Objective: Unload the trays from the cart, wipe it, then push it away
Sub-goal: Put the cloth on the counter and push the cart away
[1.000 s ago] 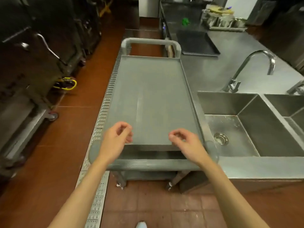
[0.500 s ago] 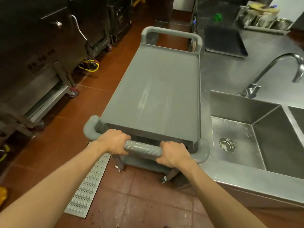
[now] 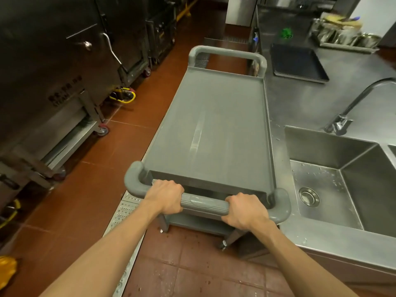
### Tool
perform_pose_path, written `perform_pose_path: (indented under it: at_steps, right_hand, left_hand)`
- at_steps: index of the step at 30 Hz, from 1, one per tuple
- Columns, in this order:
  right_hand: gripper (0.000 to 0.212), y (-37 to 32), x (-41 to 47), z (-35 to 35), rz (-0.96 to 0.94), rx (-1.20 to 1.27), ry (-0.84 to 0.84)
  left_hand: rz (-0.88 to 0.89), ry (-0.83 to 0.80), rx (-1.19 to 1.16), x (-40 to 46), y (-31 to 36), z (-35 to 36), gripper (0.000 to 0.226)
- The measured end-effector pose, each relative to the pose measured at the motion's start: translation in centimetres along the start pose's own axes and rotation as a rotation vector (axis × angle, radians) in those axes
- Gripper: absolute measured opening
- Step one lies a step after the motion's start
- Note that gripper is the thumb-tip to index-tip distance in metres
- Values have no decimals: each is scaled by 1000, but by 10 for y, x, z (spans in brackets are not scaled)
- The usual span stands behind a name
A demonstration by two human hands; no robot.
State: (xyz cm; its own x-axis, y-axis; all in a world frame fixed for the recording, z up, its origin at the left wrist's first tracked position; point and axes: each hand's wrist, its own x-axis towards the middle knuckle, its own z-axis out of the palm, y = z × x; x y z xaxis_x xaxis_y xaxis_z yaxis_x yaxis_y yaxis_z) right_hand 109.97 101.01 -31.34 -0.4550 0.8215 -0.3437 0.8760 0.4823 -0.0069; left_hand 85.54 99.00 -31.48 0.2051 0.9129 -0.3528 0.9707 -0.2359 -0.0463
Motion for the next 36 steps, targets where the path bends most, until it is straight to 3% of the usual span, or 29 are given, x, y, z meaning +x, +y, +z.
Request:
perform_pose_path:
  at_steps: [14,26,36]
  right_hand:
    - [37,-88,43,-17,-74,-31,12]
    - [37,-215,96,-38,-94,-18,27]
    - [35,-281,149,-55,-78,-35,38]
  left_hand:
    - [-57,29,-13,-35,-93,21,26]
    - [-117,-6,-64,-77,-219,36,19]
    - [-88,-4,-48,-71,-311,46,18]
